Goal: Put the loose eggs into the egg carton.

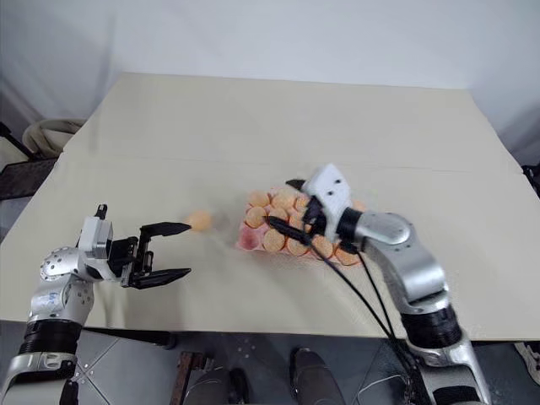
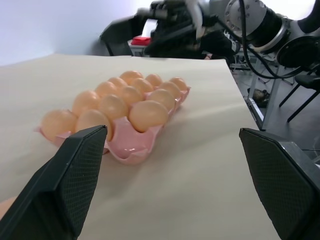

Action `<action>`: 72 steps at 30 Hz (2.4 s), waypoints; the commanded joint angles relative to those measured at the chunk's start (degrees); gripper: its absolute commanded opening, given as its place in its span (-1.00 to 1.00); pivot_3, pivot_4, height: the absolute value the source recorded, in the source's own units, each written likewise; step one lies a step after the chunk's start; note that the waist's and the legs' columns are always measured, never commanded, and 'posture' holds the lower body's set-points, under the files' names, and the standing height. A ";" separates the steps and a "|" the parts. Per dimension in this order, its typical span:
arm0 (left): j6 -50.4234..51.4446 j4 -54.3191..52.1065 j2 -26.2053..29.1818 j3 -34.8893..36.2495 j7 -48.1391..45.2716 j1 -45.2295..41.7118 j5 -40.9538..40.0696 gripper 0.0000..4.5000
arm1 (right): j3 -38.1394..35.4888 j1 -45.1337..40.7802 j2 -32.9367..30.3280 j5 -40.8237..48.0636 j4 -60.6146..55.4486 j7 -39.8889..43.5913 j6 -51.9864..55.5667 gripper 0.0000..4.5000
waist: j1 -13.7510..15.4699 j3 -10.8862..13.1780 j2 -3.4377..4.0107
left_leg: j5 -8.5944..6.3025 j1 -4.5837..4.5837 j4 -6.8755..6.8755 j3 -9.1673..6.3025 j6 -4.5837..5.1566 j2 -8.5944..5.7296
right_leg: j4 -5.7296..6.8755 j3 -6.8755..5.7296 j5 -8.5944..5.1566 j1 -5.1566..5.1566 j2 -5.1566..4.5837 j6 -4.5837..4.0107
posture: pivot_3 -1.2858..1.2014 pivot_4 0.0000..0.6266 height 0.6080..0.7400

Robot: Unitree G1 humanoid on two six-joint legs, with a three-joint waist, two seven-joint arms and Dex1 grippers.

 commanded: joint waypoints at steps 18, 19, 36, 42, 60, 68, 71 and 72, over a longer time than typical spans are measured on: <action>1.12 -5.78 3.42 12.29 15.66 8.53 0.96 1.00 | -27.10 23.66 -16.67 7.11 6.36 12.43 -10.89 0.98 | -0.25 0.01 0.00 | -0.06 0.22 0.03 0.00 0.22 -0.01 | 0.16 0.11 -0.02 0.13 -0.03 0.10 | 0.03 -0.52 1.00; 1.01 -5.87 3.65 12.73 16.37 8.96 1.16 1.00 | -27.59 24.19 -16.72 7.27 6.07 12.26 -10.88 0.98 | -0.25 0.01 -0.01 | -0.06 0.22 0.03 0.00 0.22 -0.02 | 0.15 0.11 -0.01 0.13 -0.03 0.10 | 0.03 -0.52 1.00; 9.47 -8.91 5.23 10.77 32.53 13.55 8.00 1.00 | -35.72 36.96 -18.72 9.36 4.72 17.70 -15.25 0.98 | -0.31 0.01 -0.01 | -0.23 0.29 0.01 0.07 0.08 -0.11 | 0.05 0.15 -0.07 0.22 -0.14 -0.11 | 0.03 -0.52 1.00; 12.47 -5.53 1.37 4.14 37.24 6.03 12.32 1.00 | -34.59 35.73 -18.44 9.42 3.67 16.00 -14.62 0.98 | 0.32 0.01 -0.02 | -0.11 0.31 0.01 0.04 0.12 -0.14 | 0.06 0.15 -0.08 0.25 -0.16 -0.26 | 0.03 -0.52 1.00; 4.04 18.49 -6.40 -4.71 35.55 -13.65 21.12 1.00 | -36.63 39.94 -17.63 10.24 -1.89 11.51 -12.77 0.98 | 1.43 0.00 -0.04 | -0.07 0.27 0.06 0.07 0.18 -0.15 | 0.07 0.16 0.16 0.22 -0.05 0.17 | 0.03 -0.52 1.00; -0.94 27.63 -7.94 -5.05 35.02 -18.40 23.20 0.62 | -36.75 40.32 -17.86 10.07 -2.21 10.86 -12.56 1.00 | 1.48 -0.01 -0.06 | -0.04 0.27 0.06 0.06 0.25 -0.15 | 0.08 0.14 0.16 0.22 -0.02 0.19 | 0.03 -0.52 1.00; -3.04 28.54 -8.06 -4.72 33.47 -18.41 22.65 0.21 | -36.71 40.39 -17.87 10.01 -2.20 10.69 -12.62 1.00 | 1.46 -0.01 -0.06 | -0.01 0.28 0.06 0.06 0.30 -0.14 | 0.09 0.14 0.16 0.22 -0.02 0.19 | 0.03 -0.52 1.00; -3.13 28.60 -8.02 -4.71 33.21 -18.30 22.61 0.06 | -36.66 40.43 -17.86 9.95 -2.16 10.66 -12.67 1.00 | 1.46 -0.01 -0.06 | -0.01 0.28 0.06 0.06 0.30 -0.14 | 0.09 0.14 0.16 0.22 -0.02 0.19 | 0.03 -0.52 1.00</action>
